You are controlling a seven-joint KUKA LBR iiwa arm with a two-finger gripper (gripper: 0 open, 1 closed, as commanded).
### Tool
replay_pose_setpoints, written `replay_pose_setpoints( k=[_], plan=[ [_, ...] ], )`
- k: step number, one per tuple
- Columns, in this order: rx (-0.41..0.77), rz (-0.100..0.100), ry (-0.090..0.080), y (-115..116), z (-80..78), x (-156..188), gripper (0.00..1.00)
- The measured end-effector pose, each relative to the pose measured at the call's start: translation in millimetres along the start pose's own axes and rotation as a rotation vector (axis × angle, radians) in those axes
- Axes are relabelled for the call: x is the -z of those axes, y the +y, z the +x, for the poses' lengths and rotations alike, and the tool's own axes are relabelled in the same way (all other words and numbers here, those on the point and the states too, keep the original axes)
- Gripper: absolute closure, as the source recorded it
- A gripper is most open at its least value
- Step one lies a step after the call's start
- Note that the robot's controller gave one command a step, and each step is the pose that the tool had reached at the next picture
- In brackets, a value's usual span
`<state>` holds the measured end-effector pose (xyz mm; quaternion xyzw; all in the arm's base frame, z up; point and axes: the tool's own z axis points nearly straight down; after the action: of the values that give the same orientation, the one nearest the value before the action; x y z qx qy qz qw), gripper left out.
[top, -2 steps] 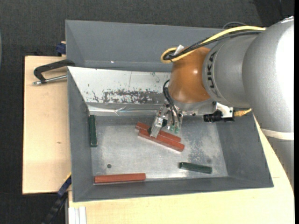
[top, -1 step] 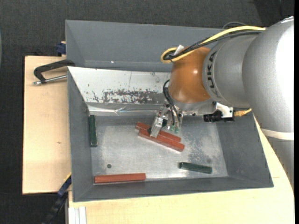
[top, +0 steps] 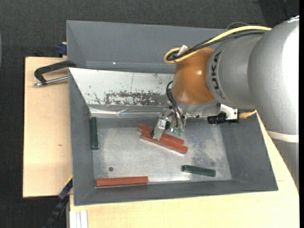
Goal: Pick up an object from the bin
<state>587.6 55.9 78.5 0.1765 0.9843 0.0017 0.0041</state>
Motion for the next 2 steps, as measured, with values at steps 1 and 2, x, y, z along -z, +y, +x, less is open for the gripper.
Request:
replay_pose_setpoints(
  k=[1,2],
  plan=[
    [0.0,0.004,0.008,-0.7,1.5,18.7,1.0],
    [0.001,0.004,0.008,-0.2,1.0,41.4,1.0]
  ],
)
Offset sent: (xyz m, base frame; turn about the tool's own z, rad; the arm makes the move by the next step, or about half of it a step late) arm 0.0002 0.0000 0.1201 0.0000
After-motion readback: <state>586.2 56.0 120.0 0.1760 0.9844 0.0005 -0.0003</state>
